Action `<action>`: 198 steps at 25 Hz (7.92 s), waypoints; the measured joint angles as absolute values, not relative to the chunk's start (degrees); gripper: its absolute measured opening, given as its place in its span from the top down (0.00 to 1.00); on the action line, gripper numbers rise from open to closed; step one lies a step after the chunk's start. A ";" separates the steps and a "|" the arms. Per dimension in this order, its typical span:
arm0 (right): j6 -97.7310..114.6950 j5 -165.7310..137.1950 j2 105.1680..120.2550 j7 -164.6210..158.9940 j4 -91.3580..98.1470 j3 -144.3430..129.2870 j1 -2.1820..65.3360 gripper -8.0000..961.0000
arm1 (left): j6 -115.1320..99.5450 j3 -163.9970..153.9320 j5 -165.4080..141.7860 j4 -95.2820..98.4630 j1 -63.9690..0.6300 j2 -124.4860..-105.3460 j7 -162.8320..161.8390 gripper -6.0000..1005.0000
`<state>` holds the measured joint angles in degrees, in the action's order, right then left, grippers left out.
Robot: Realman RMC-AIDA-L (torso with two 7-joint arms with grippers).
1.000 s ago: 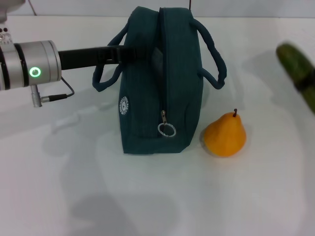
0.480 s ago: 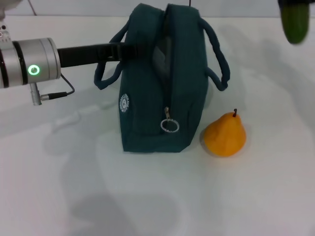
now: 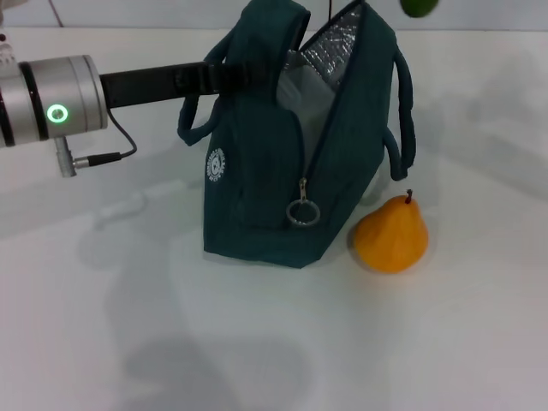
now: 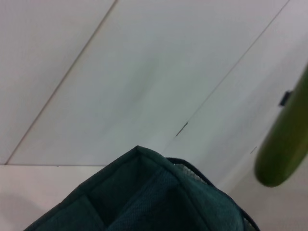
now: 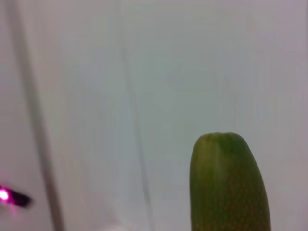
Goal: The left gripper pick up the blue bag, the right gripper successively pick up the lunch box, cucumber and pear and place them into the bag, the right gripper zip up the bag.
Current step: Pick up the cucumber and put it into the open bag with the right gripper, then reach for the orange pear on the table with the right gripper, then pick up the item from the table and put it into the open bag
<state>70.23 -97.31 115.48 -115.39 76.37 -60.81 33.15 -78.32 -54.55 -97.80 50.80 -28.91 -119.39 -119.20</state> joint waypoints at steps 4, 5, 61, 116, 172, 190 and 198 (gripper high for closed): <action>72.48 -88.46 115.46 -109.43 72.72 -61.06 32.07 0.36 | -78.43 -54.58 -97.17 50.80 -28.85 -119.49 -119.18 0.96; 73.35 -86.84 115.46 -108.32 71.42 -61.06 32.04 0.36 | -78.45 -54.58 -97.12 50.80 -28.80 -119.49 -119.18 0.96; 75.82 -77.51 115.57 -90.94 45.14 -74.38 36.36 0.32 | -77.87 -54.41 -97.04 50.58 -28.66 -119.62 -118.30 0.96; 85.74 -88.97 115.14 -74.69 42.80 -64.01 21.01 0.26 | -75.11 -54.14 -97.02 49.43 -26.28 -119.62 -115.68 0.96; 75.44 -82.03 115.97 -63.98 32.73 -70.97 26.19 0.85 | -74.17 -54.14 -96.23 49.39 -25.64 -119.62 -115.31 0.96; 89.00 -81.35 115.36 -64.72 37.72 -58.27 22.87 0.95 | -74.32 -54.15 -95.52 49.39 -25.67 -119.53 -115.31 0.96; 99.62 -76.17 114.98 -67.78 37.77 -47.64 26.84 0.94 | -75.38 -54.51 -94.83 49.68 -25.79 -119.65 -115.31 0.96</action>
<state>99.62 -76.18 114.98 -67.78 37.77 -47.64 26.84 -75.38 -54.51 -94.83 49.68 -25.79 -119.65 -115.31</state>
